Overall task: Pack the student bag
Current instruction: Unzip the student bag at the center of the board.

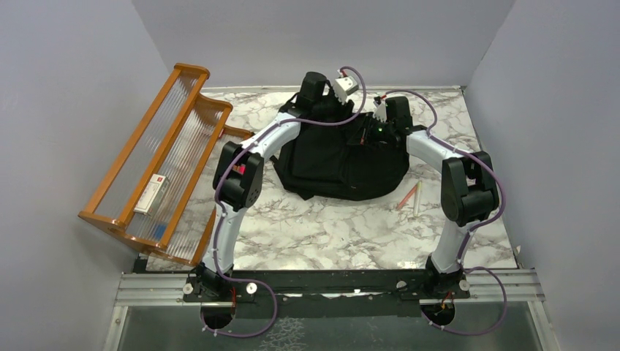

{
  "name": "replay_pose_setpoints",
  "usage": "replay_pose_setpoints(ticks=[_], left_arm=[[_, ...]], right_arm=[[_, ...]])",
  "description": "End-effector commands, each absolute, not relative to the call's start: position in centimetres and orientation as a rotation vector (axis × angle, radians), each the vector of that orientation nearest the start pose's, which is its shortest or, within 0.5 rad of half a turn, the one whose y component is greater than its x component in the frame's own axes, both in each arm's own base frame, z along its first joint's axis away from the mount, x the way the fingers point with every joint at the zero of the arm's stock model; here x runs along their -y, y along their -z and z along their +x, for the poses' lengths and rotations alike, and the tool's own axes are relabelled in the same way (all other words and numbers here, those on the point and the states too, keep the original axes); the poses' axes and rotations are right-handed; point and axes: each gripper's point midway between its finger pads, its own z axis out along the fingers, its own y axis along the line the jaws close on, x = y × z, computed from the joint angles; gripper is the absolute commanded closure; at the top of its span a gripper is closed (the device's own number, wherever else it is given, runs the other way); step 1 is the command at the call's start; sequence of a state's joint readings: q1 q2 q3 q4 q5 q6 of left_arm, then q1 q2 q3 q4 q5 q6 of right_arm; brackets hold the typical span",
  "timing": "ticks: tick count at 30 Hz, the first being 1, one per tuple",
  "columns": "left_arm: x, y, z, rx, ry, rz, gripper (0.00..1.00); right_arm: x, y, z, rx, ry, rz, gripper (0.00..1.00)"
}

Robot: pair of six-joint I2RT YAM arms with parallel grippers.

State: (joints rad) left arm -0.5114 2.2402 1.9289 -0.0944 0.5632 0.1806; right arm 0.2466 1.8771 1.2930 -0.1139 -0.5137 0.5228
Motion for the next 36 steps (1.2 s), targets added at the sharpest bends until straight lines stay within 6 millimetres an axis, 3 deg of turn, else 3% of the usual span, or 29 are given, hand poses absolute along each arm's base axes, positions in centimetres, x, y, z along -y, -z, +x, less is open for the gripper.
replay_pose_setpoints(ticks=[1,7,15,20,32,36], left_arm=[[38.5,-15.7,51.5,-1.757,0.656,1.068,0.48],[39.3,-14.4,51.6,-1.782,0.623,1.104,0.50],[38.8,-12.5,51.1,-1.827,0.599,1.134,0.55],[38.3,-11.9,51.4,-1.851,0.557,1.127,0.65],[37.6,-15.0,52.7,-1.847,0.563,1.015,0.99],[36.9,-15.7,53.0,-1.864,0.664,0.939,1.00]], right_arm=[[-21.6,-12.0,44.0,-2.343,-0.982,0.036,1.00],[-21.5,-12.1,43.9,-2.343,-0.978,0.036,1.00],[-21.5,-12.0,43.7,-2.347,-0.984,0.040,1.00],[-21.6,-12.2,43.7,-2.344,-0.987,0.040,0.99],[-21.6,-12.2,43.4,-2.343,-0.992,0.043,1.00],[-21.5,-12.3,43.3,-2.341,-0.992,0.040,1.00]])
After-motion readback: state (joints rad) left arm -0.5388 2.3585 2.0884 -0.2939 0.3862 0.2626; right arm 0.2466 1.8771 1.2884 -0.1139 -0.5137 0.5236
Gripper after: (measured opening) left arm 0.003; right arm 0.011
